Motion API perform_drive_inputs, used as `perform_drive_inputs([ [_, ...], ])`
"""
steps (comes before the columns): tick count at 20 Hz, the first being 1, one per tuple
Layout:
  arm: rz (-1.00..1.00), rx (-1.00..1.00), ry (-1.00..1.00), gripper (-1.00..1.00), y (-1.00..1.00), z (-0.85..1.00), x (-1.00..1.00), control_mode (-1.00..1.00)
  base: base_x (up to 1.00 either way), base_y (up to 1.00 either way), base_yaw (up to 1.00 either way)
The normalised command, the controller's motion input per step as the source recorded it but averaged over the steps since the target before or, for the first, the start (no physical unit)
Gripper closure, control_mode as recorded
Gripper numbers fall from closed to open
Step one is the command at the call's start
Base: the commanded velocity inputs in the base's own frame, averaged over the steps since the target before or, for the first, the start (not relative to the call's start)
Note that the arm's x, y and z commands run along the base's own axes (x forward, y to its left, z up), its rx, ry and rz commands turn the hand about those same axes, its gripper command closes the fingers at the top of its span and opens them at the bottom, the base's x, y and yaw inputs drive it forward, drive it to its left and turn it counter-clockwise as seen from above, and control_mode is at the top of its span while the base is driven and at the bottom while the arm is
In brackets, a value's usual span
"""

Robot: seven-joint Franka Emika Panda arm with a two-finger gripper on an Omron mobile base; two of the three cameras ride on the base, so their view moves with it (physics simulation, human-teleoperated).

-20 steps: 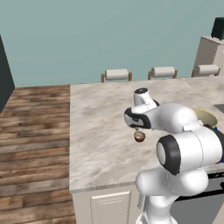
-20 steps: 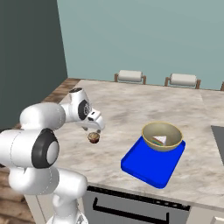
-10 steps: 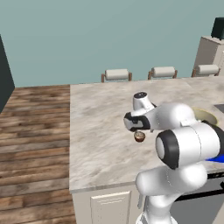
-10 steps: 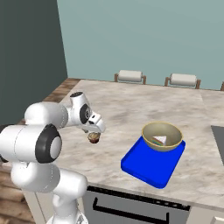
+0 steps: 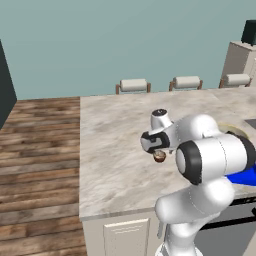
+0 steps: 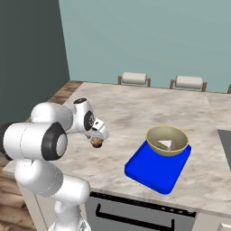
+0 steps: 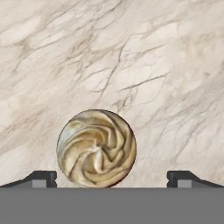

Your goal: Place the bowl with cake and the cupcake onto the tray.

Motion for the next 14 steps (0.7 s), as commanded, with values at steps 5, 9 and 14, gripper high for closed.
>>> perform_drive_inputs([
  [5,0.00,0.04,-0.06,-1.00,0.00,-0.15,0.09,-1.00,0.00,0.00,0.00],
  [9,0.00,0.06,-0.05,-1.00,0.00,-0.09,0.00,-1.00,0.00,0.00,0.00],
  [14,0.00,0.06,-0.05,-1.00,0.00,-0.12,0.00,-1.00,0.00,0.00,0.00],
])
